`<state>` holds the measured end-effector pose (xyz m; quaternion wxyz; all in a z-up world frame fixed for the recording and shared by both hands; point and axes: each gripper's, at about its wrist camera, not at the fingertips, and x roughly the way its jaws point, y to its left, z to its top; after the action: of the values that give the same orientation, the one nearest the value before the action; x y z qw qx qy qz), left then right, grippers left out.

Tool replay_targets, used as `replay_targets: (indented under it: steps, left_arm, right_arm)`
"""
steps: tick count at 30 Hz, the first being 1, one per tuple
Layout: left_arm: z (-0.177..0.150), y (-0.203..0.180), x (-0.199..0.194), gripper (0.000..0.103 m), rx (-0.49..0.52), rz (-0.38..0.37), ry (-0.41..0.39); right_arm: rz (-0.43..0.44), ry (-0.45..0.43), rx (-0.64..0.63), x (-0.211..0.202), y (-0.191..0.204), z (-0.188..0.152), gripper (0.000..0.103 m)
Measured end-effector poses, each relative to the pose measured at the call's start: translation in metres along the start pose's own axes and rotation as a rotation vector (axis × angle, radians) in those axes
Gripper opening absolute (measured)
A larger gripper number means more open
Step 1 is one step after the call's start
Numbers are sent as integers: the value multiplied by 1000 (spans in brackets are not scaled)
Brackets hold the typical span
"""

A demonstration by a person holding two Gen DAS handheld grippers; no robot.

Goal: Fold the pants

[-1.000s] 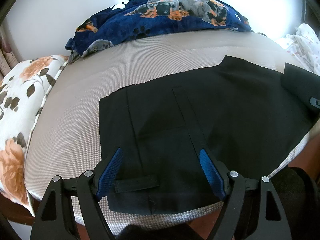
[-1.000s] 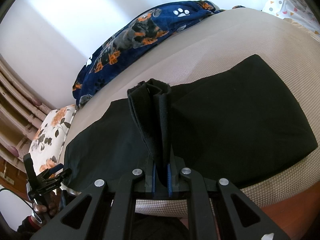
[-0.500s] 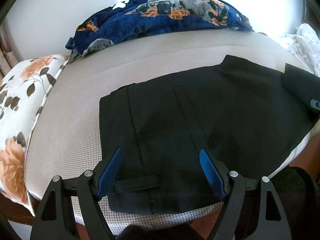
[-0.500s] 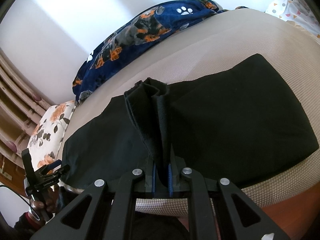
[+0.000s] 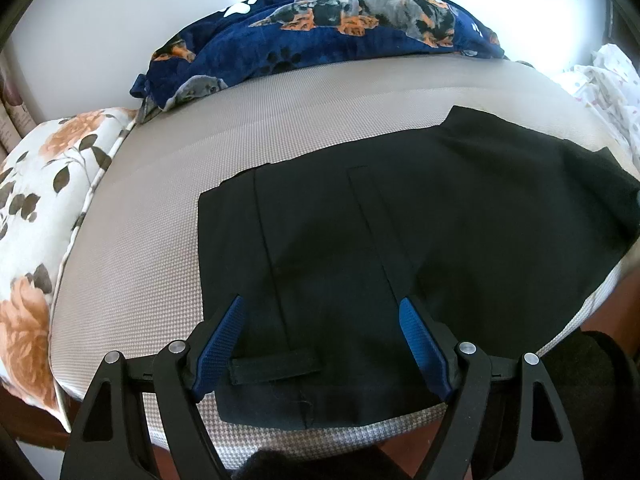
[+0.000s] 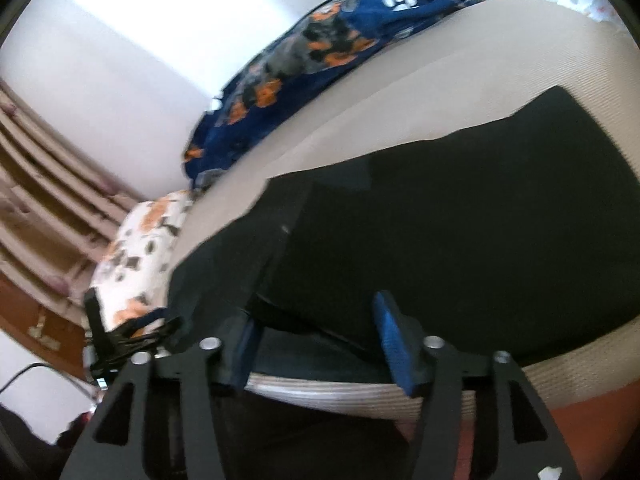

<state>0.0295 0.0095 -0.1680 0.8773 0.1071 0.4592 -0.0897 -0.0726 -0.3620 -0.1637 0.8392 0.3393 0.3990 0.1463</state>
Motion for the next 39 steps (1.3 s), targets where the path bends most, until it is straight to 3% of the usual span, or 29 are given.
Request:
replay_targets:
  steps: [4, 6, 10, 13, 19, 24, 32, 39]
  left_arm:
    - [1, -1, 0, 80, 0, 2, -2]
    - [1, 1, 0, 80, -3, 0, -2]
    - [1, 0, 0, 80, -3, 3, 3]
    - [1, -2, 0, 80, -3, 4, 6]
    - [1, -2, 0, 80, -6, 1, 10]
    - [0, -2, 2, 80, -6, 2, 16]
    - [1, -2, 3, 80, -1, 5, 14]
    - [2, -1, 2, 80, 1, 13, 5]
  right_arm:
    - [208, -30, 140, -15, -16, 7, 58]
    - [233, -69, 176, -24, -23, 10, 58]
    - [184, -70, 144, -26, -20, 9, 57]
    - [152, -22, 93, -14, -10, 5, 44]
    - [85, 82, -58, 21, 22, -10, 41]
    - [34, 125, -27, 38, 10, -18, 38]
    - [-14, 108, -27, 36, 3, -14, 34]
    - [34, 60, -35, 20, 8, -3, 37]
